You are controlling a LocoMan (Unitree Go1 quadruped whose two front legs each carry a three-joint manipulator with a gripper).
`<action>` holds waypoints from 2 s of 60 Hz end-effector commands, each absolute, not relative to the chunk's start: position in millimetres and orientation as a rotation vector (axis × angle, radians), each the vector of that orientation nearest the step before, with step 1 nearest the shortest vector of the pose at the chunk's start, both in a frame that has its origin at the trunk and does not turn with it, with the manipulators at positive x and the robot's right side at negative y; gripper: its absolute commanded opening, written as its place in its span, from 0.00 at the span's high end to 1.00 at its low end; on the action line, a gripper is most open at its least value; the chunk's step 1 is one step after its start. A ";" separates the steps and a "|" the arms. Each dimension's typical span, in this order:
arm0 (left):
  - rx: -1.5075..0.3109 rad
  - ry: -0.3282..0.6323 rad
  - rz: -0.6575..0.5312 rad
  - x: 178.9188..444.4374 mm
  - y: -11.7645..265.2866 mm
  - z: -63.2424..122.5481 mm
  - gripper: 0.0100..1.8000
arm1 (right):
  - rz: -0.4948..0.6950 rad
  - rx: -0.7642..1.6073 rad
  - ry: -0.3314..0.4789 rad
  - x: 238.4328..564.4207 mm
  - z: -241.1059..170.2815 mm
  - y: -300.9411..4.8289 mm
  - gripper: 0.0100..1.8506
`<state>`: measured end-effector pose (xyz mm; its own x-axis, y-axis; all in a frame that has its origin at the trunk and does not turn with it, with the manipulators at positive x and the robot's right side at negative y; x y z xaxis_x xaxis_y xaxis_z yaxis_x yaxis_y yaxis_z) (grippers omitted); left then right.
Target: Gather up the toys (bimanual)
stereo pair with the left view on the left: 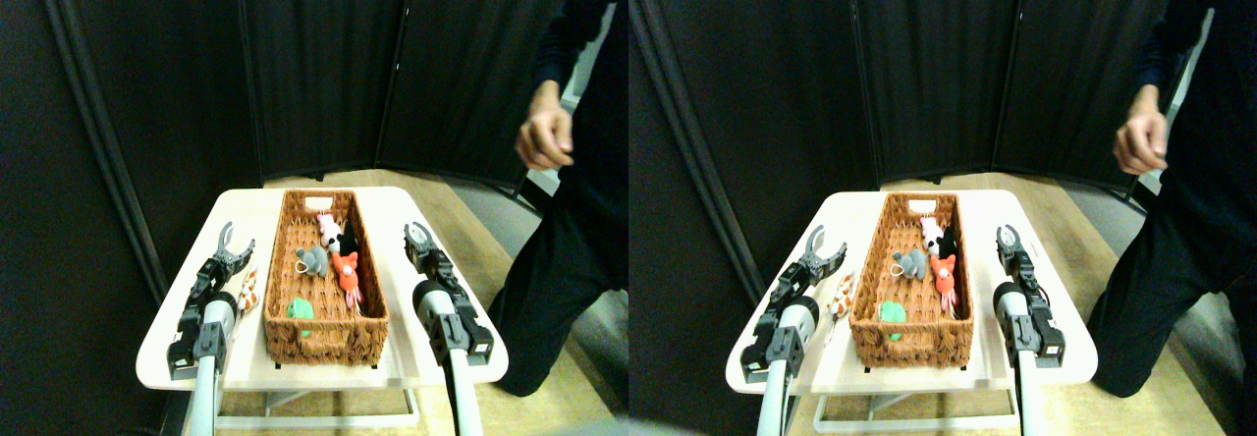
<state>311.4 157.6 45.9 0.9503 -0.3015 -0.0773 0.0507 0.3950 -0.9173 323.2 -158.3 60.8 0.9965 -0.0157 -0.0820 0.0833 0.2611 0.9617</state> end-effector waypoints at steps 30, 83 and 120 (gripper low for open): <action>-1.197 0.349 -0.205 310.1 130.5 49.1 0.64 | -0.083 1.323 0.006 327.1 46.4 -172.6 1.00; -1.207 0.350 -0.047 304.5 158.8 -35.2 0.65 | -0.117 1.335 0.031 334.9 39.9 -162.6 1.00; -1.007 0.217 -0.198 326.2 160.2 2.8 1.00 | -0.144 1.329 -0.018 332.0 39.8 -172.1 1.00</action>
<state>321.5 159.5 -16.3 0.9564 -0.2498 -0.1512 -0.0033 0.5084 -0.8611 330.2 -176.9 30.2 0.9847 -0.1228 -0.1232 0.1500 0.2405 0.9590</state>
